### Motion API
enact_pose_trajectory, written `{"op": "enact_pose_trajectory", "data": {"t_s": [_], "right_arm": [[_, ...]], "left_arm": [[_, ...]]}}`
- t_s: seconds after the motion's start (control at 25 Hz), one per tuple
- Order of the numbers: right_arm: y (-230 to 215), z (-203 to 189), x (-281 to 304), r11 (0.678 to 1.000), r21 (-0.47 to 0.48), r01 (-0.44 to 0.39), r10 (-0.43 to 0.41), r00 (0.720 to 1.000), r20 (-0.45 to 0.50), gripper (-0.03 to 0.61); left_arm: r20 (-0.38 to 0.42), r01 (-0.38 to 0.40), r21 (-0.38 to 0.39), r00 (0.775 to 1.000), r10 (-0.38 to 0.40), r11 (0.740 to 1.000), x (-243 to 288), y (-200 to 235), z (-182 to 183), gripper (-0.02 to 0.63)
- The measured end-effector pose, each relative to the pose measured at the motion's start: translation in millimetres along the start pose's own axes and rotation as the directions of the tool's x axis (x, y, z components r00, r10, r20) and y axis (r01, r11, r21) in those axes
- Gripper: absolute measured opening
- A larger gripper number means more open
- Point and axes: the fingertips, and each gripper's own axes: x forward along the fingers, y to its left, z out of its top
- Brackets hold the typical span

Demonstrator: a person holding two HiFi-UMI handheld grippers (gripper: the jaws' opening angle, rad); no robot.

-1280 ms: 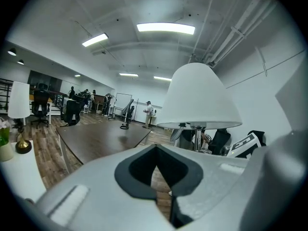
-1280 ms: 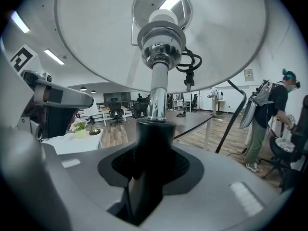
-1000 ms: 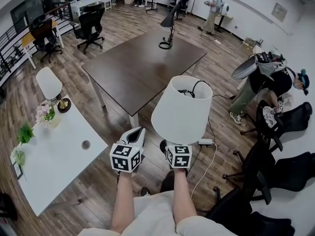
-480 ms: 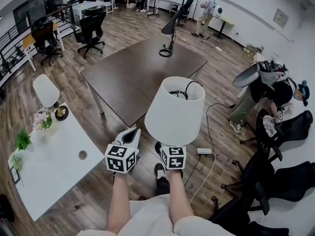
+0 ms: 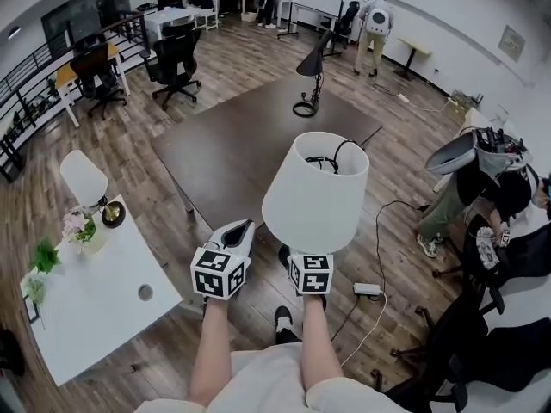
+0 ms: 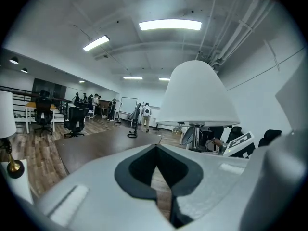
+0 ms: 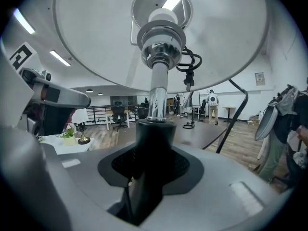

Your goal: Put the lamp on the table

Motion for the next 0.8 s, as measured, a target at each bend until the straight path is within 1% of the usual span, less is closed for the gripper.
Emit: {"op": "enact_pose_trajectory", "data": {"t_s": [0.28, 0.52, 0.64, 0.8], "right_arm": [[-25, 3, 54, 0.998, -0.010, -0.054, 0.054, 0.998, -0.034, 0.153], [-43, 1, 94, 0.994, -0.002, -0.113, 0.112, 0.992, -0.052, 0.153], [-51, -6, 110, 0.988, 0.018, -0.152, 0.153, 0.986, -0.065, 0.153], [-68, -8, 128, 0.986, 0.021, -0.168, 0.170, 0.982, -0.081, 0.153]], "left_arm": [[-0.022, -0.072, -0.028, 0.997, 0.071, 0.997, 45, 27, 2, 0.000], [-0.052, -0.133, -0.051, 0.990, 0.130, 0.990, 79, 44, -2, 0.000], [-0.070, -0.156, -0.071, 0.986, 0.151, 0.985, 95, 49, -9, 0.000], [-0.085, -0.183, -0.074, 0.981, 0.177, 0.980, 116, 53, -7, 0.000]]}}
